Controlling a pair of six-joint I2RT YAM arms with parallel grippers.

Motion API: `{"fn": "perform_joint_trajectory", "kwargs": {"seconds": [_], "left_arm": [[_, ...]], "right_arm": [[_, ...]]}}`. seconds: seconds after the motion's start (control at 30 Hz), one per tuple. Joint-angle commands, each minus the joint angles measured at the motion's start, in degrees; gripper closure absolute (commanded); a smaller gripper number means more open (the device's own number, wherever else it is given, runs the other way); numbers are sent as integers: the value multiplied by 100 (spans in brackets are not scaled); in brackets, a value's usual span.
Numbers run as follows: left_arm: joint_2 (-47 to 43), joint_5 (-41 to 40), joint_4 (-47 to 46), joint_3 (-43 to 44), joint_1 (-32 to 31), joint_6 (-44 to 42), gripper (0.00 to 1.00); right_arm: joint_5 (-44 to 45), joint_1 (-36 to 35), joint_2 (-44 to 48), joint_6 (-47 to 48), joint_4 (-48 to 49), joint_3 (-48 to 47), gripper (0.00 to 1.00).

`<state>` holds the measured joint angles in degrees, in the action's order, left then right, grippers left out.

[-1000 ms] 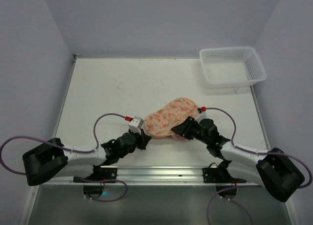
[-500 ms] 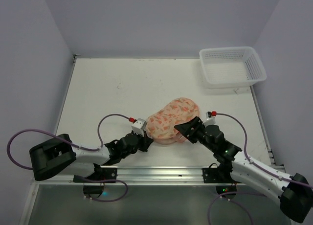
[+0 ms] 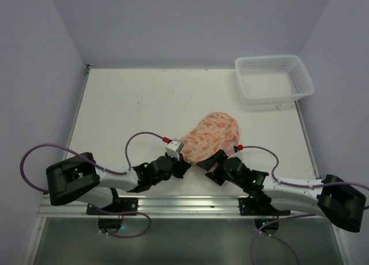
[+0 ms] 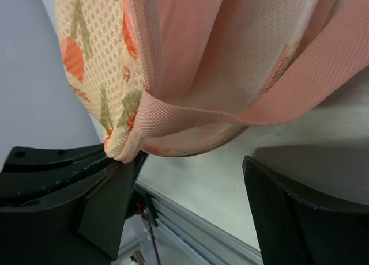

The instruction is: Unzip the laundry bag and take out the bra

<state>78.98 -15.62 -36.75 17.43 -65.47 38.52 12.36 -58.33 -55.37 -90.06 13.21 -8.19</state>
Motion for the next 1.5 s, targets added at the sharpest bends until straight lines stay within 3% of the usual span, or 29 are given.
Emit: {"fn": "perform_joint_trajectory", "kwargs": {"seconds": [0.0, 0.43, 0.83, 0.93, 1.13, 1.17, 1.2, 1.3, 1.47], "left_arm": [[65, -82, -324, 147, -80, 85, 100], [21, -38, -368, 138, -106, 68, 100], [-278, 94, -289, 41, -168, 24, 100], [-366, 41, -245, -3, -159, 24, 100], [-375, 155, -341, 50, -168, -55, 100], [-375, 173, -359, 50, -159, -55, 100], [-375, 190, -368, 50, -159, -64, 100], [-383, 69, -263, 50, -159, -82, 100], [-427, 41, -95, -117, 104, -38, 100]], "right_arm": [[662, -161, 62, -398, 516, -16, 22], [1488, -663, 387, -600, 357, -96, 23], [1866, -663, -202, -231, 604, -552, 28], [1963, -663, -333, -240, 559, -702, 37], [1875, -663, -676, -117, 1122, -623, 74], [1858, -663, -711, -99, 1148, -614, 89], [1849, -654, -729, -82, 1192, -588, 97], [1849, -645, -616, -30, 1367, -316, 100], [1797, -435, 491, 260, 1299, 447, 100]]}}
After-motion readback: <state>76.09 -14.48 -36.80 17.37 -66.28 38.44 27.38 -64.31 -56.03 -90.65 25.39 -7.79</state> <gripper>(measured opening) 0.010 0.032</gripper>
